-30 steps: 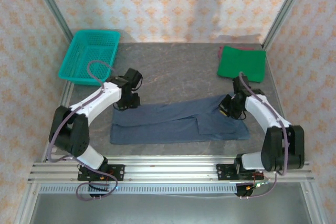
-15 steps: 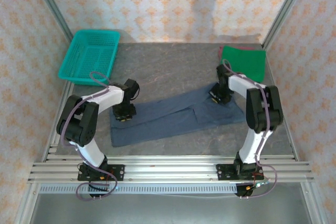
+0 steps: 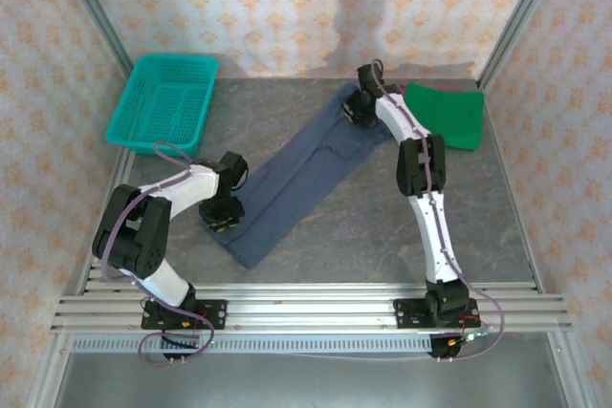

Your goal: Fold and stack the t-shirts

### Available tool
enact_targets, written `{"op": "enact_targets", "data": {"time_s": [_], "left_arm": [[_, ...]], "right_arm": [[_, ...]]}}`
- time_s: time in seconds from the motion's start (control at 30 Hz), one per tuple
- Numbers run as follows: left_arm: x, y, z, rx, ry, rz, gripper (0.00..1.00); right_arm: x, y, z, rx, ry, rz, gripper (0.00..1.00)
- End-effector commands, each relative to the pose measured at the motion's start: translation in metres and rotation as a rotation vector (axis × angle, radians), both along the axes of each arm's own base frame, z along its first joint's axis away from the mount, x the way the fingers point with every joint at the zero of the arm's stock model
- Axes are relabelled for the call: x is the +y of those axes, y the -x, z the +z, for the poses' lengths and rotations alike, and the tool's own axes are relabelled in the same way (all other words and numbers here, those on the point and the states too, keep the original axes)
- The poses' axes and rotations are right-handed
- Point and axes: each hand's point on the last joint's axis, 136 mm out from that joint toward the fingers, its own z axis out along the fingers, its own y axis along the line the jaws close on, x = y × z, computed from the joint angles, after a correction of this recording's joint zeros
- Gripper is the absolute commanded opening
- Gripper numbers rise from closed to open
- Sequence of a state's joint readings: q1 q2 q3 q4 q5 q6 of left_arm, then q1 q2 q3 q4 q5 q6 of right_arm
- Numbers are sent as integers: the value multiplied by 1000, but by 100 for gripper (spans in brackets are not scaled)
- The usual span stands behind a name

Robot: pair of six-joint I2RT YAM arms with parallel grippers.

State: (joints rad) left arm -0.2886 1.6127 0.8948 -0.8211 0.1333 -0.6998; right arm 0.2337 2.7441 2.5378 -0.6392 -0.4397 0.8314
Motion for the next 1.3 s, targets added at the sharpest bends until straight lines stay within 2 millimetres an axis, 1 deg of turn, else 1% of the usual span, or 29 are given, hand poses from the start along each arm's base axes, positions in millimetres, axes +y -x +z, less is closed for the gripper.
{"op": "enact_targets", "data": {"time_s": [0.0, 0.07, 0.1, 0.13, 0.23, 0.27, 0.33, 0.4, 0.47, 0.53, 0.57, 0.6, 0.7, 0.77, 0.8, 0.87, 0.9, 0.93, 0.97, 1.0, 1.03, 1.07, 1.1, 1.13, 1.17, 1.23, 1.27], "left_arm": [[-16, 26, -10, 83, 46, 44, 22], [-33, 28, -17, 96, 71, 30, 22], [-42, 28, -19, 96, 85, 25, 22], [-53, 28, -21, 95, 103, 17, 22], [-82, 29, -25, 96, 156, 0, 22], [-92, 30, -25, 96, 171, -12, 22], [-109, 31, -24, 96, 205, -39, 22], [-128, 33, -17, 96, 244, -86, 23], [-142, 37, -5, 89, 270, -136, 23], [-146, 42, 8, 75, 288, -163, 25], [-145, 44, 15, 62, 302, -167, 27], [-145, 45, 24, 38, 320, -170, 28], [-154, 44, 55, -63, 434, -208, 41], [-161, 43, 78, -127, 511, -250, 51], [-162, 42, 86, -152, 531, -270, 55], [-158, 38, 100, -205, 551, -292, 59], [-152, 34, 105, -232, 549, -286, 61], [-142, 30, 107, -252, 531, -262, 64], [-130, 26, 106, -265, 505, -233, 68], [-113, 25, 100, -261, 465, -194, 71], [-97, 24, 93, -243, 421, -161, 71], [-85, 26, 85, -213, 387, -141, 71], [-75, 26, 78, -192, 368, -129, 71], [-71, 25, 74, -188, 367, -130, 71], [-72, 24, 71, -193, 379, -136, 71], [-83, 20, 68, -206, 443, -160, 70], [-87, 20, 65, -202, 467, -172, 69]], "right_arm": [[30, -37, -48, -41, -249, -91, 13], [47, -64, -41, -160, -421, -154, 16], [51, -71, -40, -194, -468, -178, 17], [54, -75, -42, -213, -501, -198, 19], [61, -79, -40, -260, -549, -202, 32], [65, -79, -37, -269, -554, -189, 37], [71, -78, -28, -292, -581, -160, 45], [75, -79, -7, -324, -627, -118, 51], [79, -76, 23, -343, -641, -49, 57], [84, -66, 55, -349, -624, 31, 62], [88, -57, 73, -347, -608, 80, 64], [89, -49, 84, -337, -585, 114, 65], [86, -13, 129, -343, -505, 194, 69], [77, 14, 155, -338, -440, 223, 70], [73, 26, 166, -339, -411, 235, 71], [64, 53, 190, -350, -367, 260, 72], [58, 70, 196, -335, -332, 269, 72], [51, 88, 199, -308, -293, 277, 73], [44, 105, 201, -283, -252, 282, 73], [35, 128, 194, -231, -203, 279, 73], [27, 153, 191, -188, -162, 281, 74], [22, 176, 185, -151, -135, 288, 74], [18, 203, 179, -109, -116, 296, 74], [15, 232, 166, -59, -104, 304, 74], [15, 258, 158, -21, -104, 316, 74], [22, 320, 133, 75, -129, 365, 72], [25, 346, 124, 109, -132, 391, 72]]}}
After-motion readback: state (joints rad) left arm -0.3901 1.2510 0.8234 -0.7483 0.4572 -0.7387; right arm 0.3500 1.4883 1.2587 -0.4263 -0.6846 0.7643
